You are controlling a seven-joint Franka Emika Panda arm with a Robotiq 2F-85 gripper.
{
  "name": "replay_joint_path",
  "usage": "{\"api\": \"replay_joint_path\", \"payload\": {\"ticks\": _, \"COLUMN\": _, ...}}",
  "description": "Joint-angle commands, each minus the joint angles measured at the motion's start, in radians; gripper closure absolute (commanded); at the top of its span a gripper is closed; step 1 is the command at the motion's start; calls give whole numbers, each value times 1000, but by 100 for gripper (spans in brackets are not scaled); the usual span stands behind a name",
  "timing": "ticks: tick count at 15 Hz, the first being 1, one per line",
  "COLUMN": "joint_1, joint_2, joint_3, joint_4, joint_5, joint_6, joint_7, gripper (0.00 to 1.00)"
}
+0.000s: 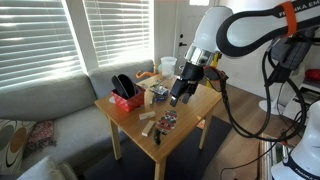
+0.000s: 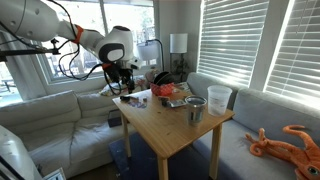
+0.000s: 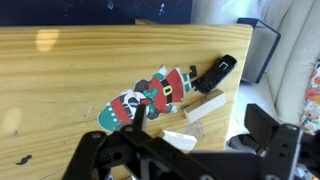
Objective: Put the black toy car next to the blue toy car
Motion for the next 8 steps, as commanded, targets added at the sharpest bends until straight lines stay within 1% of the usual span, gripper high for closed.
{"api": "replay_joint_path", "payload": {"ticks": 1, "joint_1": -56, "joint_2": 113, "joint_3": 108, "joint_4": 83, "joint_5": -66, "joint_6": 60, "joint_7": 268, "gripper": 0}}
{"api": "replay_joint_path", "payload": {"ticks": 3, "joint_1": -89, "joint_2": 141, "joint_3": 159, "joint_4": 92, "joint_5": -164, "joint_6": 62, "joint_7": 416, "gripper": 0}}
{"api": "replay_joint_path", "payload": {"ticks": 4, "joint_1": -97, "joint_2": 159, "joint_3": 179, "joint_4": 102, "joint_5": -213, "joint_6": 40, "joint_7": 492, "gripper": 0}}
{"api": "replay_joint_path", "payload": {"ticks": 5, "joint_1": -90, "joint_2": 179, "joint_3": 189, "joint_4": 116, "joint_5": -262, "joint_6": 2, "joint_7": 569, "gripper": 0}}
{"api": "replay_joint_path", "payload": {"ticks": 6, "joint_1": -45, "joint_2": 202, "joint_3": 165, "joint_4": 135, "joint_5": -291, "joint_6": -46, "joint_7": 641, "gripper": 0}}
{"api": "replay_joint_path", "payload": {"ticks": 7, "joint_1": -26, "joint_2": 205, "joint_3": 158, "joint_4": 134, "joint_5": -226, "joint_6": -13, "joint_7": 596, "gripper": 0}}
{"api": "replay_joint_path", "payload": {"ticks": 8, "joint_1": -28, "joint_2": 175, "joint_3": 138, "joint_4": 90, "joint_5": -239, "joint_6": 8, "joint_7": 556, "gripper": 0}}
